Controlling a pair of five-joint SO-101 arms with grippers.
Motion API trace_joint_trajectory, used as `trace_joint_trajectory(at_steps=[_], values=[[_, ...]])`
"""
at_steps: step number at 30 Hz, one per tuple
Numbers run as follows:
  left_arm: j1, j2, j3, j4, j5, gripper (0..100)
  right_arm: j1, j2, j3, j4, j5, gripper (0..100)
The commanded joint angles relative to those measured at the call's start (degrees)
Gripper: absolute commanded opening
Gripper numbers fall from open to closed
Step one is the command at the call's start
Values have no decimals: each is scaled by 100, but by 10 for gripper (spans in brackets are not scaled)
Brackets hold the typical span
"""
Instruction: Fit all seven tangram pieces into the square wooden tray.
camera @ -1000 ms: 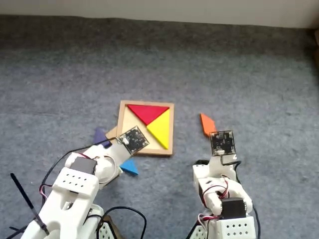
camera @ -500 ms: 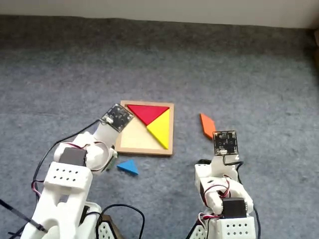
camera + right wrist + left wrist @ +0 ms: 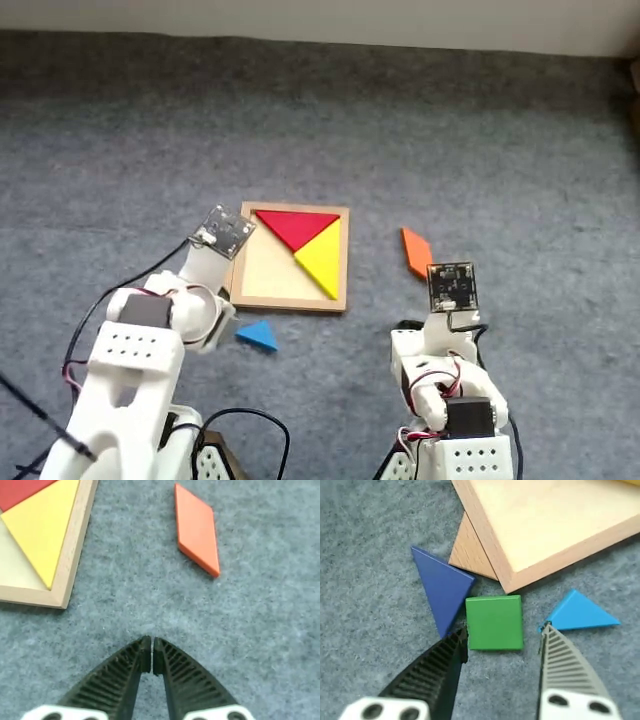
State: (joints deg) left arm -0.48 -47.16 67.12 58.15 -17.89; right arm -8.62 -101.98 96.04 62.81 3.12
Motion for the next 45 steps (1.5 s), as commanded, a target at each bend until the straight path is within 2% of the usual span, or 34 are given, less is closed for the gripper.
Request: trace_joint_trajectory(at_steps=[1, 8, 13, 17, 22, 26, 31, 36, 45], values=[[-163, 1007, -505, 26, 70, 239, 57, -84, 637, 31, -26, 26], [-558, 3090, -1640, 35, 62, 239, 57, -84, 637, 31, -26, 26], [-532, 4031, -2290, 378, 53, 237, 57, -84, 637, 31, -26, 26], [-251, 4382, -2510, 519, 35, 178, 66, -84, 637, 31, -26, 26], [154, 4391, -2492, 527, 35, 151, 66, -84, 637, 31, -26, 26], [347, 4295, -2668, 958, 26, 150, 66, -84, 637, 31, -26, 26], [365, 3486, -2949, 1521, 26, 150, 66, -84, 637, 31, -26, 26], [391, 2756, -3196, 1582, 35, 152, 66, -84, 637, 31, -26, 26], [769, 3644, -3969, 1626, 35, 155, 66, -84, 637, 31, -26, 26]])
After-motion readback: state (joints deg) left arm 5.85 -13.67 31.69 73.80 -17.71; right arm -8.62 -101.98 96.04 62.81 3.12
